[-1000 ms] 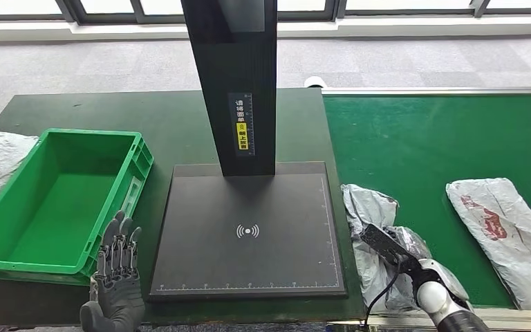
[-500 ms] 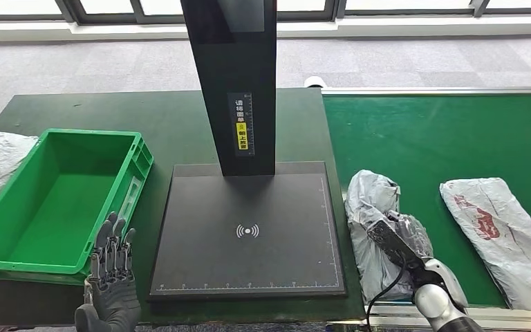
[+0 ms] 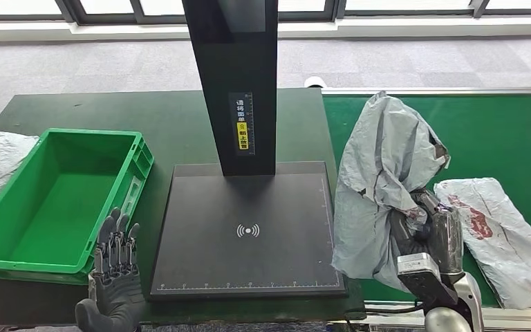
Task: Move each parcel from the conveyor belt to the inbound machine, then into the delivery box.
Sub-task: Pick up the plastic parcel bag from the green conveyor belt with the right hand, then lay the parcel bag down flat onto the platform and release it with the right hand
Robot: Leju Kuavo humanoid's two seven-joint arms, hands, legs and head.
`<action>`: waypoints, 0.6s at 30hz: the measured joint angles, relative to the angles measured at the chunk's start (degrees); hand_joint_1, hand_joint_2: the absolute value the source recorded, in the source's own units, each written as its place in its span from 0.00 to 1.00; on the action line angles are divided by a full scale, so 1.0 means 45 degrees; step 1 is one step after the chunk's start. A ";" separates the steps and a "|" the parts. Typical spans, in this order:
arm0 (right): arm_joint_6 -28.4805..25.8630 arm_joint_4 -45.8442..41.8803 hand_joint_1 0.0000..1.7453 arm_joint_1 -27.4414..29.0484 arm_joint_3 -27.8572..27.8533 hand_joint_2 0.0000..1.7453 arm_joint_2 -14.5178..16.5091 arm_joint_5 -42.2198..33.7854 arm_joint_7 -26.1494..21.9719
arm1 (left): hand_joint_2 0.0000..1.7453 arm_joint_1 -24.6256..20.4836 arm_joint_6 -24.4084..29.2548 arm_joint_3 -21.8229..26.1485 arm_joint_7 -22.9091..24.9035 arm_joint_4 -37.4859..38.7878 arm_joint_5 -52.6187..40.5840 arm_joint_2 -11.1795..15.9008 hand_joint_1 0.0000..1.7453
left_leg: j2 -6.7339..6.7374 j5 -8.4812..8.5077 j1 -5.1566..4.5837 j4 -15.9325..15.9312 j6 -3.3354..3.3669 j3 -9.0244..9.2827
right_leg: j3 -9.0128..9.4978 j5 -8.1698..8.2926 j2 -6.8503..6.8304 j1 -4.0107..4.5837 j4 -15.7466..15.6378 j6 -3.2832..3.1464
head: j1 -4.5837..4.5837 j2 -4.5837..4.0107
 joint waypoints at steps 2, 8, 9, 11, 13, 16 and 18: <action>0.0000 -0.0282 1.00 0.0098 0.0007 1.00 0.0000 0.0000 0.0002 | 0.00 -0.0029 -0.0006 0.0000 -0.0010 0.0064 0.0002 -0.0022 0.00 | 0.0001 -0.0001 0.0000 0.0001 0.0001 -0.0013 | 0.0001 0.0000 0.0001 -0.0001 -0.0001 0.0000 | 0.0000 0.0000; -0.0001 -0.0693 1.00 0.0225 0.0033 1.00 0.0000 0.0001 0.0005 | 0.00 -0.0055 -0.0009 0.0000 -0.0012 0.0140 0.0002 -0.0066 0.00 | 0.0003 0.0001 0.0000 0.0003 -0.0001 0.0045 | -0.0003 0.0003 0.0002 0.0000 0.0000 0.0000 | 0.0000 0.0000; -0.0010 -0.0732 1.00 0.0236 0.0034 1.00 0.0000 0.0006 -0.0002 | 0.00 -0.0057 -0.0013 0.0000 -0.0012 0.0141 0.0004 -0.0069 0.00 | 0.0003 0.0002 0.0000 0.0003 -0.0001 0.0053 | -0.0004 0.0003 0.0002 0.0001 0.0000 0.0000 | 0.0000 0.0000; -0.0104 -0.0813 1.00 0.0280 0.0039 1.00 0.0000 0.0076 -0.0074 | 0.00 -0.0071 -0.0084 0.0000 -0.0012 0.0158 0.0030 -0.0072 0.00 | 0.0001 0.0002 0.0000 0.0003 -0.0001 0.0053 | -0.0004 0.0002 0.0002 0.0001 0.0000 0.0000 | 0.0000 0.0000; -0.0303 -0.0968 1.00 0.0393 0.0055 1.00 0.0000 0.0298 -0.0148 | 0.00 -0.0109 -0.0244 0.0000 -0.0018 0.0200 0.0104 -0.0075 0.00 | -0.0003 0.0002 0.0001 0.0003 -0.0001 0.0049 | -0.0005 0.0001 0.0001 0.0001 0.0000 0.0000 | 0.0000 0.0000; -0.0490 -0.1198 1.00 0.0619 0.0160 1.00 0.0002 0.0734 0.0027 | 0.00 -0.0212 -0.0493 0.0000 -0.0100 0.0293 0.0208 -0.0091 0.00 | -0.0003 0.0001 0.0001 0.0002 -0.0001 0.0026 | -0.0004 0.0000 -0.0001 0.0001 0.0000 0.0001 | 0.0000 0.0000; -0.0465 -0.1209 1.00 0.0726 0.0289 1.00 0.0052 0.1023 0.0212 | 0.00 -0.0277 -0.0613 0.0000 -0.0195 0.0365 0.0225 -0.0111 0.00 | -0.0001 -0.0002 0.0001 0.0000 0.0000 -0.0014 | -0.0002 -0.0002 0.0001 0.0002 0.0000 0.0000 | 0.0000 0.0000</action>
